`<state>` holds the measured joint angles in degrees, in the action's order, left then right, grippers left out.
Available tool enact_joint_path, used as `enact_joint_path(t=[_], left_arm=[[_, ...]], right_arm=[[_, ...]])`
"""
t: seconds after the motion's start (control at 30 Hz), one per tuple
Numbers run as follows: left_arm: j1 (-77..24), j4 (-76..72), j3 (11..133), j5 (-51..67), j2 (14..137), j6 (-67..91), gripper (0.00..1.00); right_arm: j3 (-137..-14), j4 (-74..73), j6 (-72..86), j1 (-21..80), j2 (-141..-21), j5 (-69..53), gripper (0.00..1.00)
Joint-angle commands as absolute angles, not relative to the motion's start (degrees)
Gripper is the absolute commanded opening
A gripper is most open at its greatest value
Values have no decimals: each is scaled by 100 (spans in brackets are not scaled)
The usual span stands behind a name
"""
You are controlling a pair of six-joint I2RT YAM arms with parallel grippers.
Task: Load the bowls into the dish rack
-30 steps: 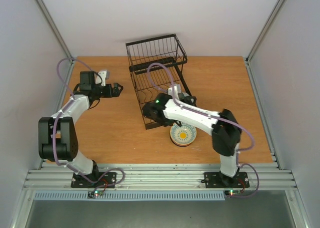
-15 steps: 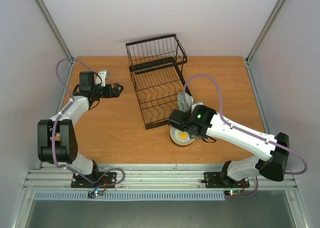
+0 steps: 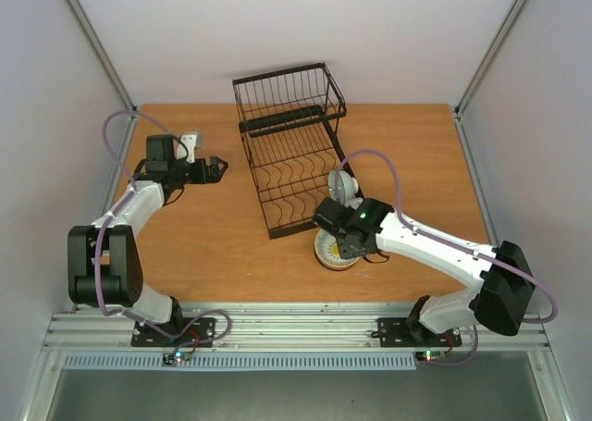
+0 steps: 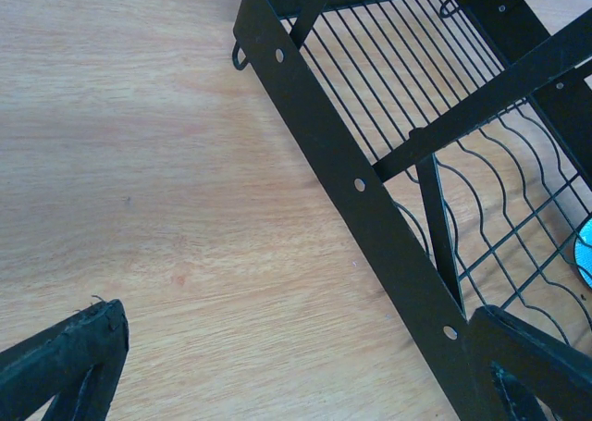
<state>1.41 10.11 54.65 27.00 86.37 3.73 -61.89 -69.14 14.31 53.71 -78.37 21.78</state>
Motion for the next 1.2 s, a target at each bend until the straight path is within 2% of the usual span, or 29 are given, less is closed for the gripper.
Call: enact_joint_path(t=[0.0,0.83,1.07,1.17], left_arm=[[114,887,5399,2713,8502,269,99],[114,879,5388,2676,8588,229,100],[114,877,5396,2677,8634,220,99],[114,878,5396,2692,8649,228,99]], right_arm=[[-6087,-6524,1239,5116,-7904,2074,44],[-5717,-6054,1177,4789,-8060,1895,31],[-5778,-6189,1216,4772,-8032,1973,15],[-5800,-6258,1230,4772,-7969,1994,6]])
